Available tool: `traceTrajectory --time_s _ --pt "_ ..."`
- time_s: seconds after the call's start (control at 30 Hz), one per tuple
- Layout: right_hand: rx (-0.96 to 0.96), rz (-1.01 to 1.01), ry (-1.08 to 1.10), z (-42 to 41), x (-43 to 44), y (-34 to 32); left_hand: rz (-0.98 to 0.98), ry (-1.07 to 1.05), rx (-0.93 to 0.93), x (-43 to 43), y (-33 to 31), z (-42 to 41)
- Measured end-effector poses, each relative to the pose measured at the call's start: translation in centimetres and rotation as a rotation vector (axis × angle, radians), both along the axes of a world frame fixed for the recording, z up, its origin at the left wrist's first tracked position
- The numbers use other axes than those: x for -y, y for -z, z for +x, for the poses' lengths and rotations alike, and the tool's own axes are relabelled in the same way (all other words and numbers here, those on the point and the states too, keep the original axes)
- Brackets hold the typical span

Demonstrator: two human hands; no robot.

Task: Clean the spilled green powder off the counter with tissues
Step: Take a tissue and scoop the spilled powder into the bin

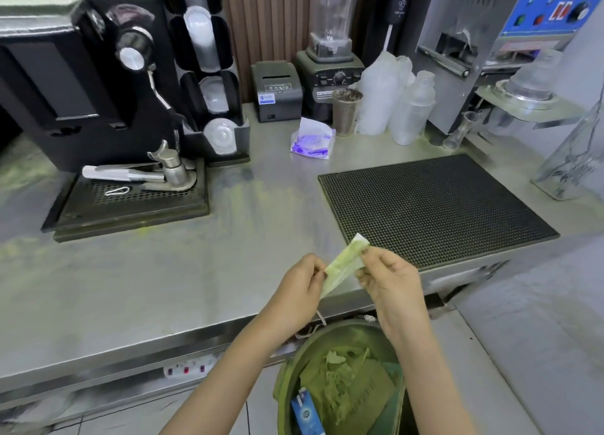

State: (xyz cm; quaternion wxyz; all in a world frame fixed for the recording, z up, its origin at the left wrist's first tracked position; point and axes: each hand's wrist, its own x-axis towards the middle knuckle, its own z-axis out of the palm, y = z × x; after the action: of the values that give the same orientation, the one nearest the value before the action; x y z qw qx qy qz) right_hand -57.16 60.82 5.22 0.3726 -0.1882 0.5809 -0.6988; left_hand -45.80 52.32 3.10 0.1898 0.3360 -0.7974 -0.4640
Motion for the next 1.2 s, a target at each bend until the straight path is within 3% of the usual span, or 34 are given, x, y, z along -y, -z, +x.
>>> traceTrajectory --time_s 0.3,0.57,0.77,1.2 --pt "-0.126 0.074 -0.227 5.9 7.1 -0.4 0.246 -0.266 -0.192 3.8 -1.0 5.9" --pt "-0.244 0.078 -0.492 13.8 13.7 -1.8 0.221 -0.577 -0.258 7.8 -2.3 16.2" --pt "-0.289 0.13 -0.644 21.3 18.3 -1.6 0.454 -0.745 -0.401 11.1 -2.4 24.6" --pt "-0.218 0.131 -0.683 41.0 29.5 -0.7 0.343 -0.828 -0.341 22.7 -2.0 43.6"
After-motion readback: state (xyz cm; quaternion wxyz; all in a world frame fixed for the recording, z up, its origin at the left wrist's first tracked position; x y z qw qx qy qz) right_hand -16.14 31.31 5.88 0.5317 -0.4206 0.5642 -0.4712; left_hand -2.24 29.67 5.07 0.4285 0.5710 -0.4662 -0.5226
